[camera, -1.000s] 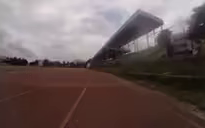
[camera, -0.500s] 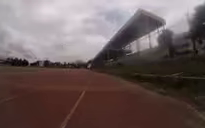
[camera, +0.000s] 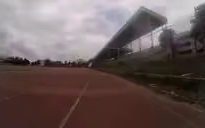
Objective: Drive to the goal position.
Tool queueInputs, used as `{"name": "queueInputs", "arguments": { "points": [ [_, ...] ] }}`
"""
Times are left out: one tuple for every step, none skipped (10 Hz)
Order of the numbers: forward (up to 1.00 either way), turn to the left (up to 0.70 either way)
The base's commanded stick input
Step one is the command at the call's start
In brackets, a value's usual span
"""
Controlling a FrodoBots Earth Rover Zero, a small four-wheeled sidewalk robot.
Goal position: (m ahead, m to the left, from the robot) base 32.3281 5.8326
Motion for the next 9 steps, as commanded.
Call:
{"name": "queueInputs", "arguments": {
  "points": [
    [0.85,0.0],
    [0.85,0.0],
    [0.85,0.0],
    [0.85,0.0],
    [0.85,0.0],
    [0.85,0.0],
    [0.85,0.0],
    [0.85,0.0],
    [0.85,0.0]
  ]
}}
